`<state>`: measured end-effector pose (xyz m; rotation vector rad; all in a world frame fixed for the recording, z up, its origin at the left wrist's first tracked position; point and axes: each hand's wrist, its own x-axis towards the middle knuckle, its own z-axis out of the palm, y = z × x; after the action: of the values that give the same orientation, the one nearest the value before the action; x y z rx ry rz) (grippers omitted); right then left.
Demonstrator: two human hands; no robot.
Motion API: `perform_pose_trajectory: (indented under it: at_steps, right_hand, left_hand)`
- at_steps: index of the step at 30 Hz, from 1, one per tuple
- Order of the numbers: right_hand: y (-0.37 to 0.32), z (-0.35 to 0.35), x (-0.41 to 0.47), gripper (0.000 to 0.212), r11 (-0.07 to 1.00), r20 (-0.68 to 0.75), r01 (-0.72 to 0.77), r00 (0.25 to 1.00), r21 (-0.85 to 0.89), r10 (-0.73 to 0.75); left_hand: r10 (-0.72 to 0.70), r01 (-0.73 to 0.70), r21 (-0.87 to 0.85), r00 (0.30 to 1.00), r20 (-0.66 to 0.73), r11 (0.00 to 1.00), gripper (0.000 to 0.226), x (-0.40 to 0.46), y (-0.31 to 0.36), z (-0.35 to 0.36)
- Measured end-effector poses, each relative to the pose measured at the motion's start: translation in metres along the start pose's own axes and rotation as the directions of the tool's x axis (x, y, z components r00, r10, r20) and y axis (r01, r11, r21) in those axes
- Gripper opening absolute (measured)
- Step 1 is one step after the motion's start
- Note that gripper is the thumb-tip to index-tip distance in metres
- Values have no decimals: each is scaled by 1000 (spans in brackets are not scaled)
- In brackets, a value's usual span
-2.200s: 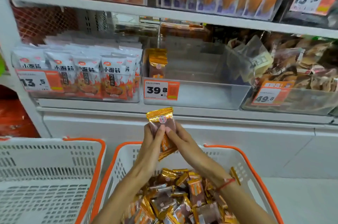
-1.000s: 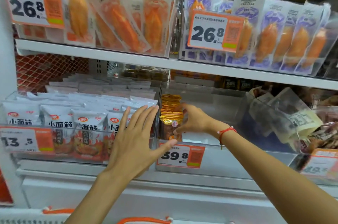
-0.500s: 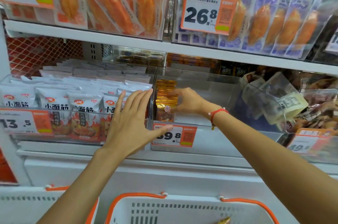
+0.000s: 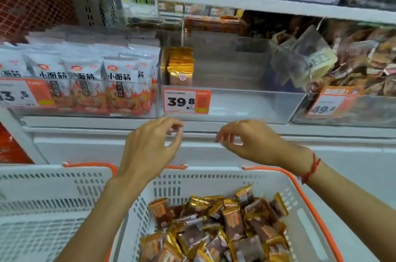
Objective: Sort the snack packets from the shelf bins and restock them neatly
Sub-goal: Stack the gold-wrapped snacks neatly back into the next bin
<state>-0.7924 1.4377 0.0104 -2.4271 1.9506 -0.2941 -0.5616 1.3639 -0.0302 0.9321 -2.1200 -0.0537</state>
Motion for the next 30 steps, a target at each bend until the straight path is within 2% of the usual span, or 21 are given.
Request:
perform_pose_trajectory:
  at_steps: [3, 6, 8, 9, 11, 12, 13, 15, 18, 20, 21, 22, 23, 25, 26, 28, 29, 30]
  right_hand:
    - [16, 61, -28, 21, 988, 279, -152, 951, 40, 135]
    - [37, 128, -62, 22, 959, 469, -282, 847, 0, 249]
    - [47, 171, -86, 14, 951, 542, -306, 791, -50, 283]
    - [49, 188, -98, 13, 949, 582, -307, 758, -78, 293]
    - [50, 216, -123, 25, 946, 648, -305, 700, -110, 301]
    - [47, 225, -134, 33, 950, 657, -280, 691, -142, 301]
    - [46, 234, -143, 40, 955, 649, -224, 701, -193, 295]
    - [42, 243, -154, 51, 952, 631, -128, 723, -279, 282]
    - [44, 246, -152, 50, 952, 614, -120, 740, -281, 275]
    - [47, 241, -147, 44, 961, 606, -220, 746, -165, 275]
    - [49, 237, -144, 41, 938, 576, -345, 760, -38, 303]
    - [47, 232, -140, 37, 862, 548, -488, 761, 134, 346]
    - [45, 227, -135, 31, 733, 519, -603, 756, 315, 399]
    - [35, 214, -123, 19, 445, 485, -682, 728, 580, 484]
    - [28, 207, -117, 19, 302, 501, -673, 719, 675, 483]
    - [13, 196, -107, 26, 45, 526, -601, 730, 798, 437]
    - [5, 190, -104, 27, -16, 520, -569, 739, 822, 428]
    - [-4, 186, -101, 27, -36, 507, -545, 751, 838, 423]
  left_hand:
    - [-131, 110, 89, 949, 286, 990, 24, -51, -2, 35]
    - [-201, 127, 174, 826, 527, 977, 37, -104, -9, 74]
    - [-212, 112, 188, 694, 688, 976, 46, -141, -13, 97]
    - [-226, 126, 188, 604, 764, 974, 53, -158, -17, 107]
    - [-266, 142, 227, 387, 883, 963, 65, -188, -26, 120]
    - [-284, 132, 255, 301, 911, 958, 67, -201, -31, 125]
    - [-295, 111, 276, 253, 921, 955, 68, -212, -35, 128]
    - [-293, 59, 287, 253, 922, 956, 67, -226, -40, 130]
    - [-286, 37, 290, 326, 901, 956, 65, -229, -39, 128]
    - [-320, 85, 310, 329, 888, 947, 65, -226, -33, 128]
    - [-349, 134, 322, 336, 875, 937, 66, -223, -29, 128]
    - [-376, 194, 326, 362, 853, 925, 66, -219, -23, 130]
    - [-402, 263, 316, 409, 819, 912, 65, -214, -16, 131]
    - [-464, 453, 237, 496, 734, 859, 58, -198, 5, 127]
    - [-491, 578, 147, 500, 714, 803, 54, -185, 18, 123]
    - [-450, 809, -86, 408, 794, 581, 50, -160, 43, 117]
    - [-401, 888, -184, 365, 840, 422, 50, -150, 52, 114]
    - [-365, 921, -254, 354, 861, 295, 47, -142, 58, 113]
